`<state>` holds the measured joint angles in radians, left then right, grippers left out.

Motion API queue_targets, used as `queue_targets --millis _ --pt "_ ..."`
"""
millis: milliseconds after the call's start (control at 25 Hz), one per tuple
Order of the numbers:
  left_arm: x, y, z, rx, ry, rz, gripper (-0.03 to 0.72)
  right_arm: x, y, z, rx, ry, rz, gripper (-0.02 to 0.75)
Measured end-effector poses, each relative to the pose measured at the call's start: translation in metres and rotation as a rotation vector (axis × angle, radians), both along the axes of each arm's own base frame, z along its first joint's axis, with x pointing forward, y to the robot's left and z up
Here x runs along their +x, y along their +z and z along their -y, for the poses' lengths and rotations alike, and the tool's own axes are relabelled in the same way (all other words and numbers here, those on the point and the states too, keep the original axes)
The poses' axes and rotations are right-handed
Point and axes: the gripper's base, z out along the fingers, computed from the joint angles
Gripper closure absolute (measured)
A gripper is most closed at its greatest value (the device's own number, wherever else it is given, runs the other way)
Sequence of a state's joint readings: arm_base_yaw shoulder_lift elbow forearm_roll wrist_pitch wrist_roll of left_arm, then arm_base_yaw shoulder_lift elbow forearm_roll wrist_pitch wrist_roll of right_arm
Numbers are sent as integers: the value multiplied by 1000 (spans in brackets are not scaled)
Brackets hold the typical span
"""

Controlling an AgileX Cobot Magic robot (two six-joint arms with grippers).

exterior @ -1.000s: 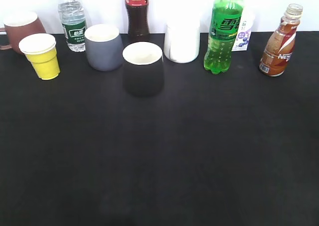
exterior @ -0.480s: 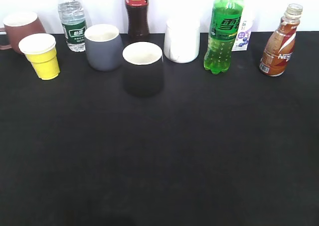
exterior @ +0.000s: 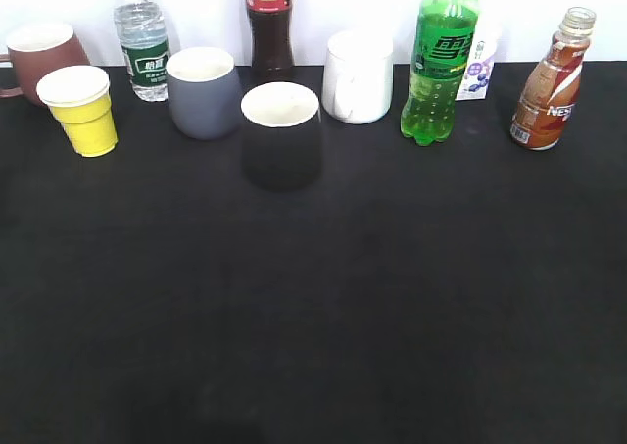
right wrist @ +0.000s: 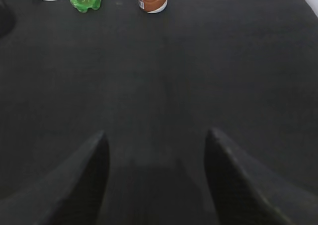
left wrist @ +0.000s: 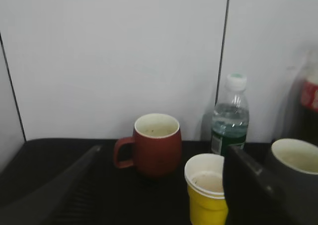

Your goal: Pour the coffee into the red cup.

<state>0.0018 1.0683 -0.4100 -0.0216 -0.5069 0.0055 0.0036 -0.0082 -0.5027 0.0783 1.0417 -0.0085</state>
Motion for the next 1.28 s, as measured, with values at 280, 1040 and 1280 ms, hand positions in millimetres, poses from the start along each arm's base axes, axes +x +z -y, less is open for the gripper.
queue_targets --millis 280,1040,1280 --pt "48 -65 -1 -2 14 -85 148 0 0 0 0 0 0 258" --pt "209 -144 -67 -1 159 -110 205 0 0 -1 7 5 0 258" --pt "237 -149 -80 2 171 -106 240 0 0 -3 31 21 0 258"
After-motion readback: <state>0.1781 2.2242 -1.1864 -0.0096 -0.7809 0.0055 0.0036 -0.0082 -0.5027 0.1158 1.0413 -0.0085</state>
